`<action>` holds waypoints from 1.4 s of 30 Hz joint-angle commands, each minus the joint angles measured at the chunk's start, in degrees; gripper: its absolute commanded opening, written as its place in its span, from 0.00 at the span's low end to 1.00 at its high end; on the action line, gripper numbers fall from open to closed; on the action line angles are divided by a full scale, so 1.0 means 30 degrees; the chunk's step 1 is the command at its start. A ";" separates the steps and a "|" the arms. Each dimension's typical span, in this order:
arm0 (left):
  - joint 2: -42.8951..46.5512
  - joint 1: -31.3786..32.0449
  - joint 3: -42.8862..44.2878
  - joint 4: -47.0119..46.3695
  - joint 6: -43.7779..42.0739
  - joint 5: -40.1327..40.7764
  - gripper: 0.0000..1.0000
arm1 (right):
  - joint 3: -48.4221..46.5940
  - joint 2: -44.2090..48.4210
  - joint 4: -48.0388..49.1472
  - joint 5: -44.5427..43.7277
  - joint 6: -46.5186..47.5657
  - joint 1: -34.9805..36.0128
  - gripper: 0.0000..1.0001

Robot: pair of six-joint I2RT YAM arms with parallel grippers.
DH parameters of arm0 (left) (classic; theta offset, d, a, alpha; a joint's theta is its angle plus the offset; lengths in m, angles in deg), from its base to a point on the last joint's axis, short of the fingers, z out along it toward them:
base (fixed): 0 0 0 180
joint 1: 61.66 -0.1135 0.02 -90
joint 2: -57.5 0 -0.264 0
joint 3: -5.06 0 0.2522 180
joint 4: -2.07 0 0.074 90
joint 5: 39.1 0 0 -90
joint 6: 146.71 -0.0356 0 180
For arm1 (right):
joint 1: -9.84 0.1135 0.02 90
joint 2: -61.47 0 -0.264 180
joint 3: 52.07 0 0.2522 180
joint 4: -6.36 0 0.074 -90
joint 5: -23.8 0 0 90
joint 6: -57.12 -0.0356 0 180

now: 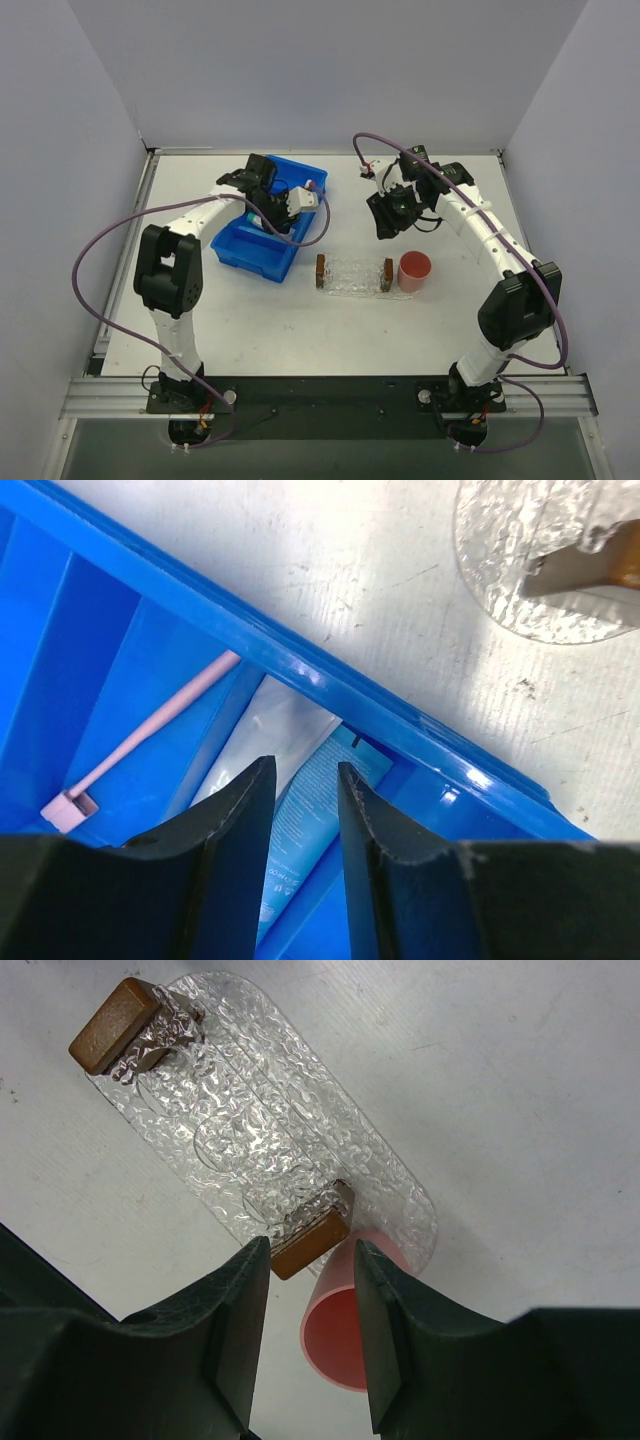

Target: Prepare toiletry sets of a toothbrush and toothpaste on the tray

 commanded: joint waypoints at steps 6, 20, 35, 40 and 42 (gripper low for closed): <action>0.1190 -0.1269 -0.0709 0.0767 -0.2695 -0.3954 0.39 | -0.0081 -0.0055 -0.0367 0.0294 0.0177 -0.0033 0.35; -0.0949 -0.2120 0.1108 0.2150 -0.5980 -0.4401 0.40 | 0.0065 0.0121 -0.0339 0.0440 0.0177 -0.0414 0.35; -0.2706 -0.1094 0.1605 -0.0577 -0.5950 -0.2057 0.45 | -0.0023 -0.0055 -0.0368 0.0411 0.0119 -0.0677 0.35; -0.3116 -0.0978 0.1870 -0.0548 -0.6214 -0.1529 0.64 | 0.0006 -0.0113 -0.0367 0.0382 0.0148 -0.0707 0.35; -0.3146 -0.0948 0.1899 -0.0519 -0.6331 -0.1382 0.67 | 0.0006 -0.0114 -0.0368 0.0382 0.0148 -0.0707 0.35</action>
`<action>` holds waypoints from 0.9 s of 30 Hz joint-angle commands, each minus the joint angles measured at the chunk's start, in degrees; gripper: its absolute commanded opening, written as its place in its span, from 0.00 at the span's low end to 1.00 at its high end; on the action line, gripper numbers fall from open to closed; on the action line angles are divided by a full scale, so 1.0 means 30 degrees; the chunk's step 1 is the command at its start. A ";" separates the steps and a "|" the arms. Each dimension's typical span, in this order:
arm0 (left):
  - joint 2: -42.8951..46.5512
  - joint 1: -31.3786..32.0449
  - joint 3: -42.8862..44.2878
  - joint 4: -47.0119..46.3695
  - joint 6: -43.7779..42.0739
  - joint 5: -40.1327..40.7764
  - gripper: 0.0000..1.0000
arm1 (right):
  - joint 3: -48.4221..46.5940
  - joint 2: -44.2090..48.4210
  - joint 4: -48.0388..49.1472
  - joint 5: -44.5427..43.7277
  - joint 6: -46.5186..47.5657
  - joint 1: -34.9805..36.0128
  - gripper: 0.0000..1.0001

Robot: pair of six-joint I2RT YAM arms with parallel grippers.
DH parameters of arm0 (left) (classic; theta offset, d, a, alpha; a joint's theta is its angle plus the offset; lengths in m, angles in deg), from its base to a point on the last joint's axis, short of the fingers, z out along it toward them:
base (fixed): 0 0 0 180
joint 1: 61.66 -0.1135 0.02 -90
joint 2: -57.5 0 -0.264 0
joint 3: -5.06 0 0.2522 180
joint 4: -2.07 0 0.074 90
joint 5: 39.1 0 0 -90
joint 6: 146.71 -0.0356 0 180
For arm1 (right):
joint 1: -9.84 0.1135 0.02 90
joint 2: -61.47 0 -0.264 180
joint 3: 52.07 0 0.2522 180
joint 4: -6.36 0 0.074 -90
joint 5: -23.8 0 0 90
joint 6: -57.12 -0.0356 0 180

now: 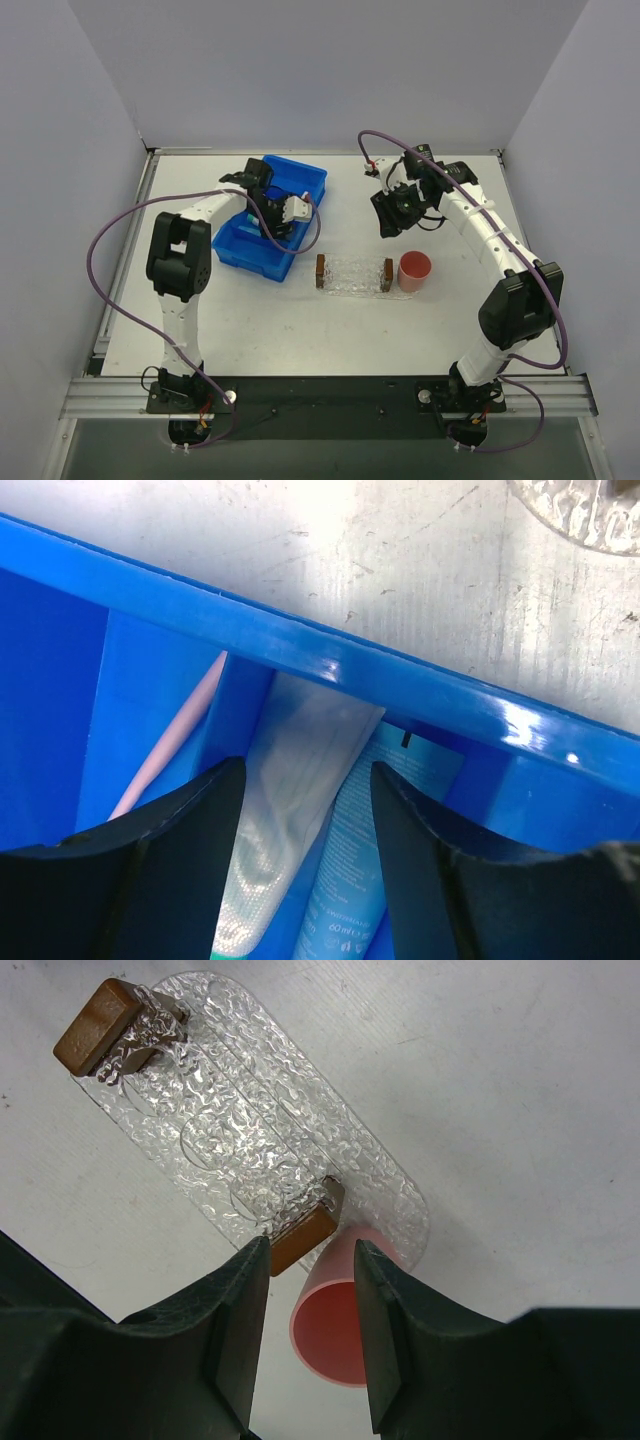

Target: Prepare toiletry sets of a toothbrush and toothpaste on the tray

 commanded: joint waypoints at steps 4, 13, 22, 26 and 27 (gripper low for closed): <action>-0.0167 0.0167 0.0763 -0.0241 -0.1160 0.0506 0.68 | -0.0023 -0.0165 -0.0368 0.0375 0.0126 -0.0168 0.35; -0.0780 0.0256 0.1024 0.0754 -0.2156 0.0477 0.67 | -0.0286 -0.0399 -0.0397 0.0492 0.0038 -0.0168 0.35; -0.2537 0.0285 0.3364 0.4005 -0.3563 0.0271 0.63 | -0.0199 -0.0253 -0.0368 0.0345 0.0067 -0.0109 0.35; -0.3095 0.0314 0.4071 0.5294 -0.4061 0.0447 0.63 | -0.0081 -0.0223 -0.0397 0.0258 0.0097 -0.0109 0.35; -0.3154 0.0314 0.4130 0.5442 -0.4236 0.0505 0.63 | -0.0052 -0.0223 -0.0368 0.0258 0.0126 -0.0109 0.35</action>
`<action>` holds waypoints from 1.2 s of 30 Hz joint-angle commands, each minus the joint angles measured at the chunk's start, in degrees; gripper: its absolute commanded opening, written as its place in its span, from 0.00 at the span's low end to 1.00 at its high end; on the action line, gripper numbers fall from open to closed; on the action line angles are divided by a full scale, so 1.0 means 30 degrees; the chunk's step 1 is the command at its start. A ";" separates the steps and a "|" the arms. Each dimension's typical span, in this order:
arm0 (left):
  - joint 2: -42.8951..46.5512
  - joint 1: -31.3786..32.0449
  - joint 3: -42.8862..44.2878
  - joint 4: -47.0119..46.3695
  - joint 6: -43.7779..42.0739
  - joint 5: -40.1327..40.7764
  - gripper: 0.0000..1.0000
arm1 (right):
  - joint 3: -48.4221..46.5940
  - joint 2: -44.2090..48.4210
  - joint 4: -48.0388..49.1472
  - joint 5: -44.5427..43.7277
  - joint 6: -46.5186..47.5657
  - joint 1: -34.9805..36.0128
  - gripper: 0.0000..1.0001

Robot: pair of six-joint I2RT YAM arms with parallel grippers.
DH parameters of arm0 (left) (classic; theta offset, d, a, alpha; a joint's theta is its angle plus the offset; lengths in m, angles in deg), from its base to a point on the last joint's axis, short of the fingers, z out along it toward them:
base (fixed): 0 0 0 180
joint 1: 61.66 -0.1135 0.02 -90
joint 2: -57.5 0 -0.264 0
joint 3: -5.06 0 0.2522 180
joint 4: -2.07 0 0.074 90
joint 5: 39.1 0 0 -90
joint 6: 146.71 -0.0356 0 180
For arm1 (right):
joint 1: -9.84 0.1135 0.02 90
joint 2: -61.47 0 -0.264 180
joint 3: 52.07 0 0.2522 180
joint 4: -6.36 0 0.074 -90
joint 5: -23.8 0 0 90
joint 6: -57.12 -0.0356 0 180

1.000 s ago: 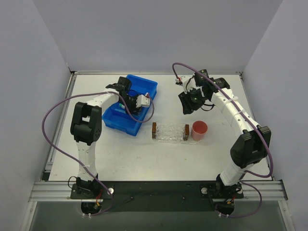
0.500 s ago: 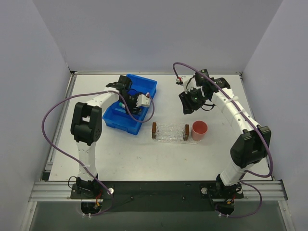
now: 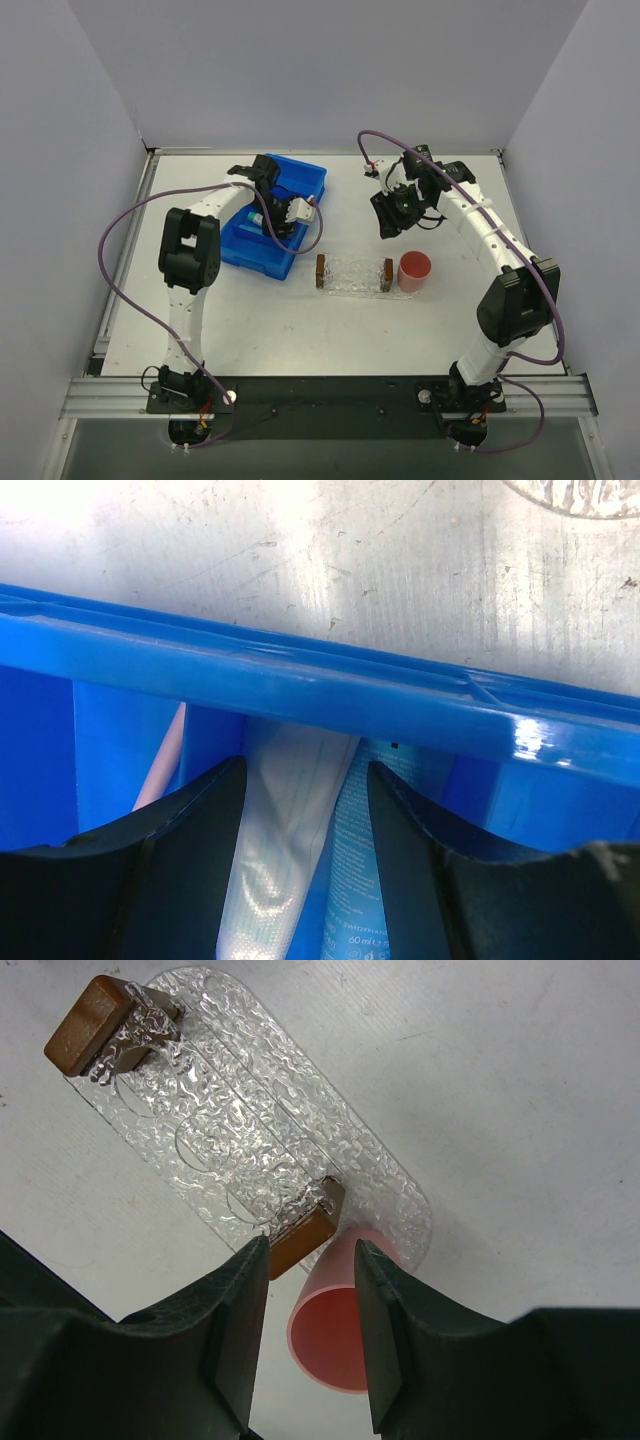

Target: Prepare toiletry sets of a toothbrush and toothpaste on the tray

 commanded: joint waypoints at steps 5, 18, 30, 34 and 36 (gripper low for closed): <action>-0.1415 0.0132 0.0751 0.2305 -0.1908 0.0404 0.63 | -0.0140 0.0111 -0.0368 0.0119 0.0068 -0.0014 0.35; -0.3026 0.0308 0.2772 0.5471 -0.2553 0.1224 0.42 | -0.0228 0.0082 -0.0368 0.0060 0.0067 0.0102 0.35; -0.0979 0.0308 -0.0390 0.1314 -0.1090 0.1429 0.18 | -0.0140 0.0170 -0.0368 0.0031 0.0097 0.0161 0.35; -0.0362 0.0308 -0.0626 0.0697 -0.0298 0.1401 0.08 | -0.0199 0.0170 -0.0368 0.0090 0.0038 0.0220 0.35; 0.0047 0.0308 -0.0655 0.0404 0.0287 0.1371 0.02 | -0.0140 0.0199 -0.0397 0.0119 0.0038 0.0249 0.35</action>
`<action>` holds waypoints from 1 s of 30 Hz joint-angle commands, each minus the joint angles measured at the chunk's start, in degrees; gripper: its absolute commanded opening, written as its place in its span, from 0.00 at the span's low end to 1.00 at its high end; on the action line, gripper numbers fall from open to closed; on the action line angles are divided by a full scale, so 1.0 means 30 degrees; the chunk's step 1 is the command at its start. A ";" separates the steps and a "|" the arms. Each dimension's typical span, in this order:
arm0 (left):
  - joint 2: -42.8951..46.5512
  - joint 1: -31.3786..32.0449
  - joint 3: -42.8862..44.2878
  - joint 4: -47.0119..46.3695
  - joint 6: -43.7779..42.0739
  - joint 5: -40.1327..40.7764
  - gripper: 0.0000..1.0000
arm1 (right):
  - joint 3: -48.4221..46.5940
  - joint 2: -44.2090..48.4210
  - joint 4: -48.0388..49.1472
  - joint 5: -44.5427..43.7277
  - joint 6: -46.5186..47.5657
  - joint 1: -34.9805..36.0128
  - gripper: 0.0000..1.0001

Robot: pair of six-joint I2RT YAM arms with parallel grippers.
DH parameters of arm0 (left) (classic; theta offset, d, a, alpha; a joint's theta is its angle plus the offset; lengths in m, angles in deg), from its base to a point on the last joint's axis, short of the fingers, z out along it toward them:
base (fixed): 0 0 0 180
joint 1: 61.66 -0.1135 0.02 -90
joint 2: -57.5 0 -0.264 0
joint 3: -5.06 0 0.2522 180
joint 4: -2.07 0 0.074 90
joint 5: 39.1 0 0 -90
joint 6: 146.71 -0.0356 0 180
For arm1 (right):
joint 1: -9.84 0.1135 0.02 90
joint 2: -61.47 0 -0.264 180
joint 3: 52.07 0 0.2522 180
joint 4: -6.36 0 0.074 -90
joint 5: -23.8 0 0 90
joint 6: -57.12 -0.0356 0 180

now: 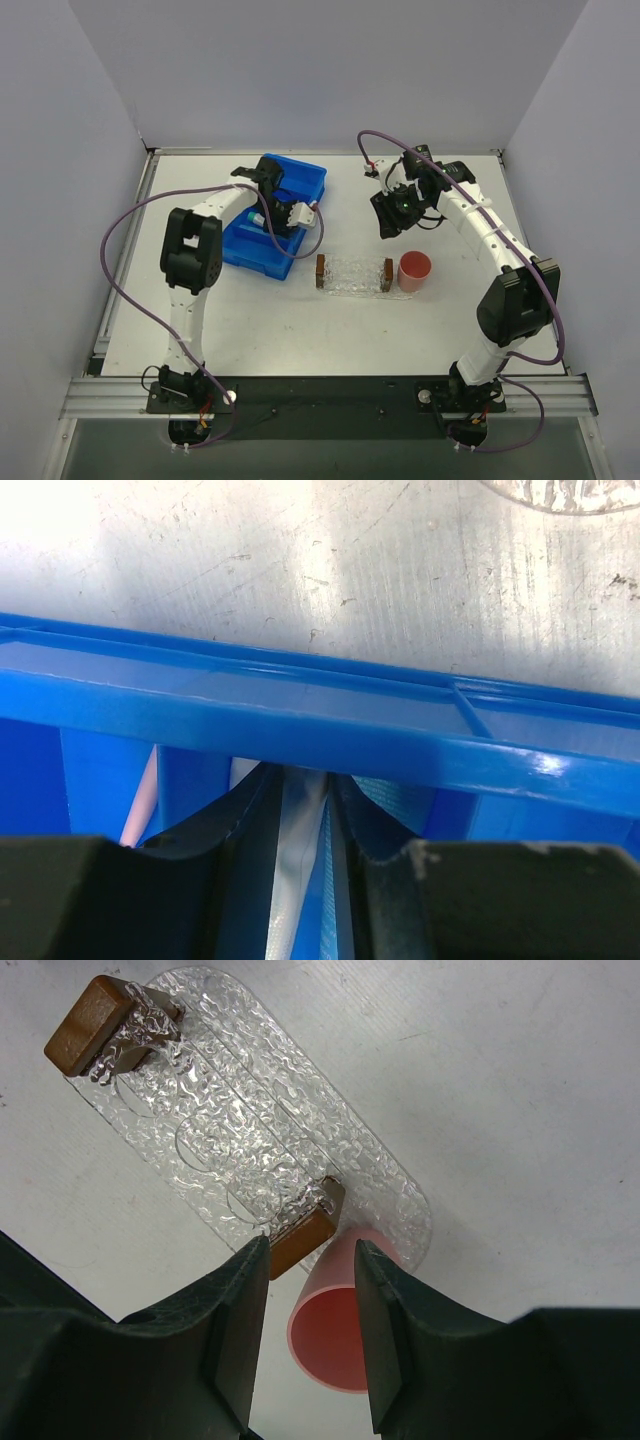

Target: Prepare toiletry sets of a toothbrush and toothpaste on the tray

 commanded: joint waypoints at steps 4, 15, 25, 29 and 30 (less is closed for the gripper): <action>0.0999 -0.0027 -0.0779 -0.0698 0.2288 0.0956 0.00 | -0.0111 0.0229 -0.0368 0.0156 0.0045 0.0205 0.35; 0.2815 -0.0174 -0.1394 -0.1695 0.4193 0.0868 0.00 | -0.0111 0.0345 -0.0397 0.0331 0.0075 0.0293 0.35; 0.3871 -0.0642 -0.1453 -0.2663 0.6040 0.0253 0.00 | -0.0169 0.0346 -0.0397 0.0419 0.0016 0.0469 0.35; 0.3843 -0.0613 -0.1658 -0.2575 0.5574 0.0370 0.00 | -0.0199 0.0287 -0.0368 0.0507 -0.0013 0.0586 0.35; 0.3784 -0.0526 -0.1571 -0.2430 0.5397 0.0399 0.00 | -0.0228 0.0287 -0.0397 0.0507 -0.0013 0.0586 0.35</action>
